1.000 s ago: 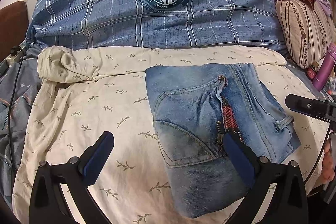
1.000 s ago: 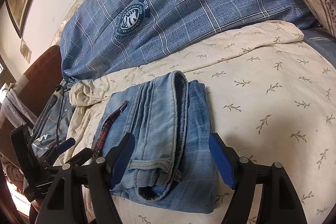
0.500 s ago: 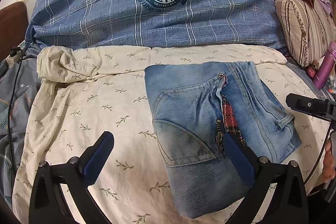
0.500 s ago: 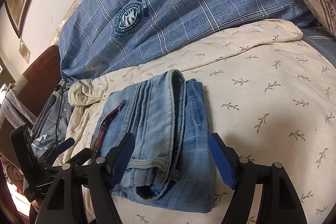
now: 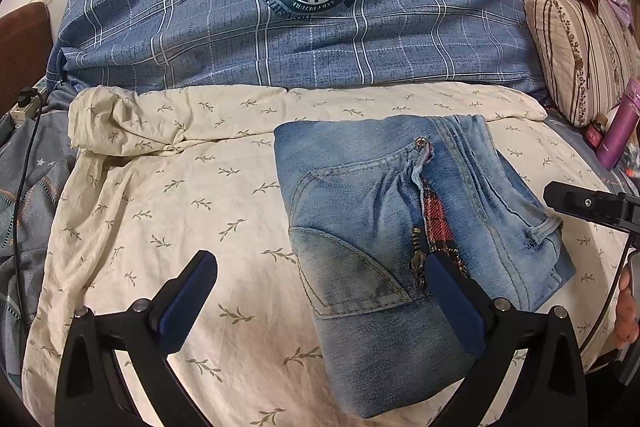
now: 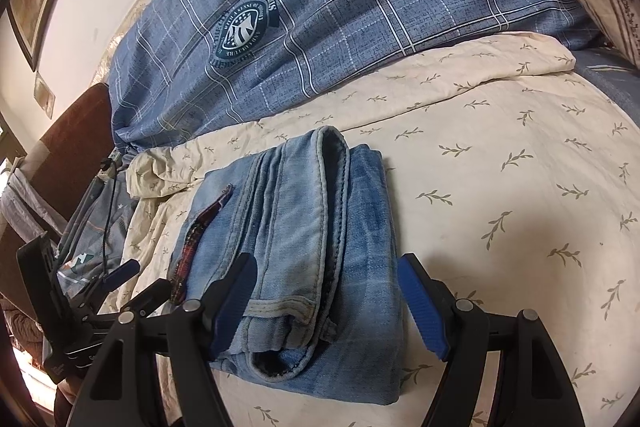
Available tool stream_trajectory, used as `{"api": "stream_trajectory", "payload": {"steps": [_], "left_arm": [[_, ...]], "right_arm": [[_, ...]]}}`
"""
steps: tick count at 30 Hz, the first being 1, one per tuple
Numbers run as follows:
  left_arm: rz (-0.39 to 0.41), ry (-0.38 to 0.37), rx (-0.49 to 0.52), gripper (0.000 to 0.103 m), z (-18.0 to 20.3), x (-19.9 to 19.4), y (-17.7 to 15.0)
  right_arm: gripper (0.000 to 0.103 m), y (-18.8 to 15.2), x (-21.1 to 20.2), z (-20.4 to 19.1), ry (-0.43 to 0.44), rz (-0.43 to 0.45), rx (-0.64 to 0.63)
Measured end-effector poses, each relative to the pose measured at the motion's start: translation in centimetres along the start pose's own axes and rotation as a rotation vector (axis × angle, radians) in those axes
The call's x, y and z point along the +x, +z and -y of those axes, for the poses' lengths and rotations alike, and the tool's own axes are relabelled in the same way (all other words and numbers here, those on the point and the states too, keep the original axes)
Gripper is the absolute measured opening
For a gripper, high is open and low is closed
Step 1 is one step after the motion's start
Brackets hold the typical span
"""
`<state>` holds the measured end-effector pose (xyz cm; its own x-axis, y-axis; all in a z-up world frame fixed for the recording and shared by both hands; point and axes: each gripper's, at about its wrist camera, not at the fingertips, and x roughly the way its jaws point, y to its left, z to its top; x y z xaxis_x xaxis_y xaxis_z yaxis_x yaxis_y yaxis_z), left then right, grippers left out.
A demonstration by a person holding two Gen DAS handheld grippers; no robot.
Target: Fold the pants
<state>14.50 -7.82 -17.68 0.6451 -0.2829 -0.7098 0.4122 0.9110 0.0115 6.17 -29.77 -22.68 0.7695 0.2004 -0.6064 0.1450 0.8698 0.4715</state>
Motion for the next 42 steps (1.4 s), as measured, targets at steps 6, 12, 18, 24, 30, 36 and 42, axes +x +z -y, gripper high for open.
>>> {"api": "stream_trajectory", "payload": {"steps": [6, 12, 18, 24, 30, 36, 42], "left_arm": [[0.003, -0.01, -0.009, 0.103, -0.2, 0.0, 0.1], [0.006, -0.063, -0.023, 0.103, -0.3, -0.1, 0.2], [-0.002, -0.089, -0.01, 0.103, 0.1, 0.0, 0.2], [-0.042, -0.168, -0.024, 0.103, 0.3, 0.8, 0.0], [-0.08, -0.224, -0.064, 0.103, -0.2, 1.6, 0.0], [-0.104, -0.317, -0.093, 0.103, -0.3, 1.6, -0.1], [-0.129, -0.347, -0.124, 0.101, -0.4, 2.3, -0.2]], "right_arm": [[0.076, 0.0, 0.1, 0.2, -0.003, -0.007, 0.006], [0.076, 0.0, 0.2, 0.7, -0.007, -0.014, 0.015], [0.076, 0.1, 1.1, 1.7, 0.003, -0.047, 0.049], [0.076, 0.0, 2.8, 2.6, 0.037, -0.099, 0.092], [0.076, 0.1, 3.1, 2.9, 0.091, -0.097, 0.126], [0.076, 0.0, 3.5, 2.4, 0.11, -0.109, 0.123], [0.077, 0.1, 3.8, 2.9, 0.138, -0.113, 0.152]]}}
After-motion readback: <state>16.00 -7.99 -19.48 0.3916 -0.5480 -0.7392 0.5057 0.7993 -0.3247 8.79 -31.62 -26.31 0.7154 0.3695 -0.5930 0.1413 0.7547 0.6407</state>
